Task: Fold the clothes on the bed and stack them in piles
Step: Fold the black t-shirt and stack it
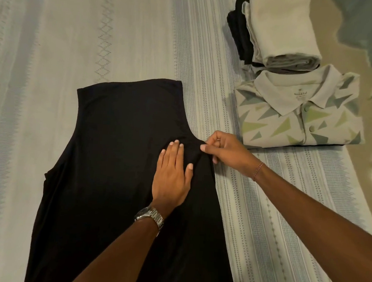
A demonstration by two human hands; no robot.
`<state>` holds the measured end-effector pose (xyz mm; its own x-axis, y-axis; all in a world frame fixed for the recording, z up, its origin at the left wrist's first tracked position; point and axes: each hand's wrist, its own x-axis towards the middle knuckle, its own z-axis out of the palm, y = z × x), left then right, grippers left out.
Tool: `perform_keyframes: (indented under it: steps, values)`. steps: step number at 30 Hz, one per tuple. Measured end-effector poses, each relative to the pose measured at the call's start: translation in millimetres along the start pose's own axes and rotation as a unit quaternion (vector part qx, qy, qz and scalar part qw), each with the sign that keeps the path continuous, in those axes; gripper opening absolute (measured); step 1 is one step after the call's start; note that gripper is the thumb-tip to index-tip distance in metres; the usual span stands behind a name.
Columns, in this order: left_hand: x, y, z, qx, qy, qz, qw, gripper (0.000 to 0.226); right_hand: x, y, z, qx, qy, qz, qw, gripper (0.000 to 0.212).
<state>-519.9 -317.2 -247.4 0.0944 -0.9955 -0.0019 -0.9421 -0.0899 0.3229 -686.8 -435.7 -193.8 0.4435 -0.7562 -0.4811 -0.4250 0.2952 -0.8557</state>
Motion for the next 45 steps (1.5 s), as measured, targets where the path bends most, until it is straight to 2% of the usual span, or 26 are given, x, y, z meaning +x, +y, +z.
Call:
perform_keyframes:
  steps: [2,4,7,12,16,19,21,23,26,28,32,37,41,45]
  values:
    - [0.8,-1.1,1.5,0.013,-0.024,0.002,1.000,0.064,0.6,1.8,0.2,-0.015,0.017,0.008,1.000,0.024]
    - [0.6,-2.1,2.2,0.036,-0.042,0.001,0.998,0.067,1.4,5.2,-2.2,-0.116,0.038,-0.018,0.992,0.028]
    - [3.1,-2.0,3.0,0.053,-0.058,-0.005,0.997,0.074,0.6,6.6,-2.5,-0.287,0.060,-0.074,0.953,0.028]
    - [3.8,-0.1,1.8,0.068,-0.061,0.001,0.996,0.091,-5.9,12.7,14.6,-0.427,0.089,-0.092,0.895,0.018]
    - [4.6,3.9,-0.4,0.088,-0.073,-0.002,0.993,0.102,-19.5,20.6,16.6,-0.354,0.137,-0.085,0.921,0.028]
    - [4.5,6.8,-3.3,0.093,-0.072,-0.001,0.993,0.098,-40.4,27.8,28.5,-0.277,0.222,-0.021,0.935,0.044]
    - [3.3,8.5,-2.6,0.095,-0.066,0.026,0.993,0.085,-51.8,30.3,38.4,-0.277,0.243,0.049,0.928,0.036]
    - [2.3,8.8,0.1,0.087,-0.065,0.073,0.991,0.072,-56.1,31.8,42.9,-0.264,0.225,0.111,0.931,0.027]
    - [2.5,6.7,4.4,0.076,-0.081,0.108,0.988,0.064,-57.3,30.7,37.7,-0.145,0.227,0.131,0.954,0.028]
    - [4.2,3.8,4.2,0.079,-0.089,0.104,0.987,0.064,-61.8,30.3,35.4,-0.084,0.256,0.127,0.955,0.026]
    - [5.6,7.0,1.9,0.091,-0.102,0.097,0.986,0.065,-79.6,37.4,41.7,-0.108,0.271,0.129,0.948,0.022]
    - [5.9,12.5,-1.4,0.113,-0.128,0.089,0.981,0.072,-104.7,50.4,46.7,-0.076,0.197,0.195,0.958,0.030]
    - [9.1,19.9,-2.6,0.126,-0.138,0.081,0.979,0.081,-123.2,61.3,49.2,-0.053,0.270,0.200,0.940,0.026]
    - [7.2,21.7,-10.8,0.095,-0.141,0.086,0.982,0.076,-136.4,60.7,61.3,-0.121,0.351,0.158,0.915,0.022]
